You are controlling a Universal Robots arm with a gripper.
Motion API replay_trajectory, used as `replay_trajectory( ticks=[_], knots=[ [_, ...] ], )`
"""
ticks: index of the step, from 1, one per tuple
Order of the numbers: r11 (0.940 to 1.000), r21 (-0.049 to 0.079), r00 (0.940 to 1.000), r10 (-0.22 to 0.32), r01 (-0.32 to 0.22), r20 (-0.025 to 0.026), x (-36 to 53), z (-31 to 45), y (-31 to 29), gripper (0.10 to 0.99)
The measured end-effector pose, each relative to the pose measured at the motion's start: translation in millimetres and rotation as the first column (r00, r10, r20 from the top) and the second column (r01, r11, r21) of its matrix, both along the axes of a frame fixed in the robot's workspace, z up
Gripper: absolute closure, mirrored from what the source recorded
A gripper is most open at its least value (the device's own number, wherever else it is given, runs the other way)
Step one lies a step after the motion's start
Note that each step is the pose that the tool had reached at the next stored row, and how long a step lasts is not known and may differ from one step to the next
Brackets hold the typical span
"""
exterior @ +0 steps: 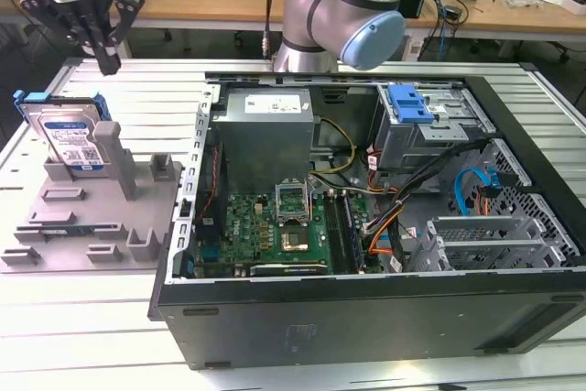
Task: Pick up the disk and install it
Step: 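Reach for the disk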
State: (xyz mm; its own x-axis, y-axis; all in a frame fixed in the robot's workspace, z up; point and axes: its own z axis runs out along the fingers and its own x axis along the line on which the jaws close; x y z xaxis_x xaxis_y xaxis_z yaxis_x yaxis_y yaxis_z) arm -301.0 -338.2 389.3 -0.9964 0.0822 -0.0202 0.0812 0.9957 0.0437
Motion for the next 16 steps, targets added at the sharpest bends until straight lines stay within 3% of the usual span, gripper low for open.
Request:
replay_trajectory(
  ticks=[8,16],
  knots=[
    [1.0000,0.000,1.0000,-0.002,0.002,0.0000,-28.1,-0.6,15.5,0.980],
    [1.0000,0.000,1.0000,-0.003,0.003,0.0001,-46.1,-1.0,23.4,0.980]
  ],
)
